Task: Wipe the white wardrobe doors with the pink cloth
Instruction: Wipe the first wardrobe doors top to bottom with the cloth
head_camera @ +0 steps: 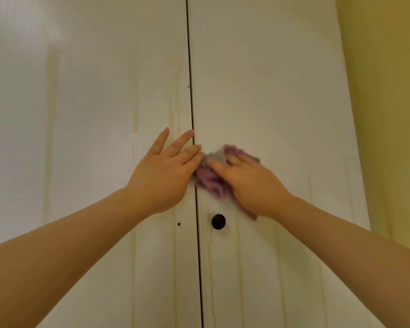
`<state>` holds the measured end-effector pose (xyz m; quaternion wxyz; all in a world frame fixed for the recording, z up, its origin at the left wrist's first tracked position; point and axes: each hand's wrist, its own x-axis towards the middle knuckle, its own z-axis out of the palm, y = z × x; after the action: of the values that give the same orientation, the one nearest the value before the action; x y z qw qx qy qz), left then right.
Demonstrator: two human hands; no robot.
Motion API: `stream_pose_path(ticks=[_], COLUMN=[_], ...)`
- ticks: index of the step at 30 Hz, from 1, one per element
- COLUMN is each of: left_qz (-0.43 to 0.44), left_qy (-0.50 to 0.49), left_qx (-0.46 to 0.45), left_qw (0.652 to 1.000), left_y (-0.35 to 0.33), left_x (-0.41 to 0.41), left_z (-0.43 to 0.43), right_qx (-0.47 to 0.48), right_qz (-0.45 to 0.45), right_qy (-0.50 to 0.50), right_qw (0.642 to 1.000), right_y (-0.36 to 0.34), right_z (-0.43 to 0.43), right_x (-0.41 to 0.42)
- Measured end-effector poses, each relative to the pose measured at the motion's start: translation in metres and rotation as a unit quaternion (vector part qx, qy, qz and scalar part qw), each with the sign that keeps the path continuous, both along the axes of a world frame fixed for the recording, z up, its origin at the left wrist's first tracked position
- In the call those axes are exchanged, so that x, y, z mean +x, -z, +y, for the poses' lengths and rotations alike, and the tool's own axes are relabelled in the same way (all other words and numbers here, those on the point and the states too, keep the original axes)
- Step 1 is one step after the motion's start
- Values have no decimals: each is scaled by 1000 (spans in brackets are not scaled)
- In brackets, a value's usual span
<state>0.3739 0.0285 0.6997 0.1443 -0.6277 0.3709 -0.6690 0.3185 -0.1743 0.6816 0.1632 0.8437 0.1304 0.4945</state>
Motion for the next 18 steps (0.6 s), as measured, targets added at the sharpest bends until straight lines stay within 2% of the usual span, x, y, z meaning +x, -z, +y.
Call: stream_pose_path(ticks=[2,3,7,9,13,14,17,18], left_qz=[6,9,7,2,1,3,8,8], left_qy=[-5,-4,-1,2,11,12,11,9], left_qx=[-8,-11,9,25,14,8,8,12], left_qw=[1000,1000,1000,1000,1000,1000,1000,1000], left_y=[1,2,7,8,4,3,5,6], left_x=[0,0,-2,-2,-6,-7,-6,-4], left_z=[-2,-2,-1,0,-5,-6,-4,-3], right_qx=[83,89,-29,-45,116,101,-52,-77], right_qz=[-9,-4,17,14,-15,-13,34,42], right_qy=[-36,-55,-51,-52,-54,-65,-79,-79], right_qw=[996,994,998,997,992,993,995,993], right_y=[-11,-6,46,41,5,10,49,48], right_z=[5,9,-4,-10,1,4,2,-1], right_x=[7,7,0,0,4,5,2,0])
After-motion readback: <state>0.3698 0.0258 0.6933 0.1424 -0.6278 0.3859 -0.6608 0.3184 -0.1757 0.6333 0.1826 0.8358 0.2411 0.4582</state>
